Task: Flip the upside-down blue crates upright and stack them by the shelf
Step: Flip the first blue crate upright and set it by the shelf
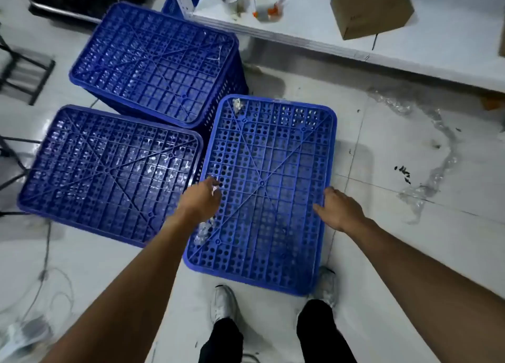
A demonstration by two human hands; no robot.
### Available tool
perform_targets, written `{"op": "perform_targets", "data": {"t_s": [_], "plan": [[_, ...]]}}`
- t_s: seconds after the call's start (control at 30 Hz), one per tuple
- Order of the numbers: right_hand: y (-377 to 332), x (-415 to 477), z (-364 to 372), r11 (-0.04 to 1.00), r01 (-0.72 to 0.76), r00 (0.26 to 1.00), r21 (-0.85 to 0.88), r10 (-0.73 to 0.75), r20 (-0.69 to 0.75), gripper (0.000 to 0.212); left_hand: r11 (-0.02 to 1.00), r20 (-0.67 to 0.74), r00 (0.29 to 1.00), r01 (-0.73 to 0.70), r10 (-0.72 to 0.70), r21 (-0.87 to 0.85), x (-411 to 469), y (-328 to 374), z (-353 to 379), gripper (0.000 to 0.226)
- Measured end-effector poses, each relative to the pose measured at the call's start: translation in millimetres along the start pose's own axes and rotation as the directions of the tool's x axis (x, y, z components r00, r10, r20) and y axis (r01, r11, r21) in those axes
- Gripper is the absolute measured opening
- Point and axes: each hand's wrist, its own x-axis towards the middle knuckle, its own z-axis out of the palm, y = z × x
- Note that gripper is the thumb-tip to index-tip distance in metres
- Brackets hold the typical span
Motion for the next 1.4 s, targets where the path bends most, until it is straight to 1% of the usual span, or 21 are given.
{"op": "perform_targets", "data": {"t_s": [0.07,0.13,0.2,0.27,0.33,0.37,0.43,0.47,0.57,0.6,0.67,0.73,0.83,0.9,1.0,1.13,1.27,1.4], "plan": [[12,24,9,0.998,-0.055,0.998,0.041,0.056,-0.021,0.054,0.999,0.024,0.998,0.050,-0.050,0.008,20,-2,16,0.041],[20,48,24,0.992,-0.102,0.994,0.072,0.105,-0.031,0.060,0.997,0.005,0.998,0.060,-0.061,0.058,42,-10,38,0.041],[21,71,36,0.985,-0.141,0.988,0.095,0.146,-0.043,0.068,0.995,-0.060,0.997,0.058,-0.053,0.075,62,-17,48,0.040],[18,90,44,0.983,-0.162,0.983,0.083,0.168,-0.071,0.073,0.990,-0.110,0.994,0.039,-0.024,0.135,85,-24,55,0.042],[13,101,49,0.980,-0.175,0.974,0.091,0.185,-0.127,0.071,0.983,-0.131,0.991,0.058,-0.035,0.176,100,-35,60,0.043],[11,104,51,0.972,-0.199,0.960,0.123,0.218,-0.175,0.067,0.981,-0.129,0.990,0.081,-0.058,0.178,105,-40,61,0.044],[9,108,56,0.942,-0.247,0.911,0.226,0.305,-0.277,0.056,0.975,-0.108,0.988,0.131,-0.113,0.180,112,-50,61,0.049],[9,108,59,0.926,-0.268,0.890,0.266,0.344,-0.301,0.051,0.971,-0.087,0.987,0.149,-0.135,0.186,113,-55,62,0.052],[10,111,71,0.922,-0.300,0.881,0.245,0.366,-0.299,0.052,0.973,-0.037,0.985,0.171,-0.167,0.155,116,-68,65,0.053],[11,114,74,0.926,-0.297,0.879,0.234,0.361,-0.310,0.052,0.977,-0.022,0.986,0.167,-0.165,0.131,118,-72,67,0.053],[12,120,77,0.933,-0.273,0.870,0.235,0.344,-0.354,0.051,0.983,-0.003,0.987,0.159,-0.160,0.088,122,-79,69,0.060],[10,128,75,0.912,-0.310,0.857,0.267,0.390,-0.336,0.054,0.983,0.016,0.985,0.172,-0.174,0.070,128,-82,67,0.067],[9,136,76,0.830,-0.432,0.839,0.352,0.513,-0.181,0.059,0.974,0.043,0.976,0.209,-0.213,0.091,133,-81,66,0.075],[9,140,76,0.790,-0.452,0.828,0.415,0.544,-0.134,0.057,0.966,0.045,0.968,0.243,-0.247,0.089,137,-77,66,0.075],[13,144,73,0.779,-0.457,0.823,0.429,0.554,-0.128,0.052,0.952,0.052,0.952,0.298,-0.301,0.063,140,-72,66,0.068],[20,142,66,0.772,-0.453,0.833,0.447,0.545,-0.096,0.048,0.951,0.067,0.949,0.306,-0.308,0.035,138,-68,65,0.066],[34,134,50,0.784,-0.422,0.834,0.455,0.532,-0.143,0.046,0.953,0.118,0.950,0.297,-0.289,-0.055,136,-52,66,0.066],[55,120,27,0.807,-0.355,0.839,0.473,0.498,-0.219,0.039,0.948,0.119,0.952,0.296,-0.283,-0.114,130,-26,73,0.061]]}}
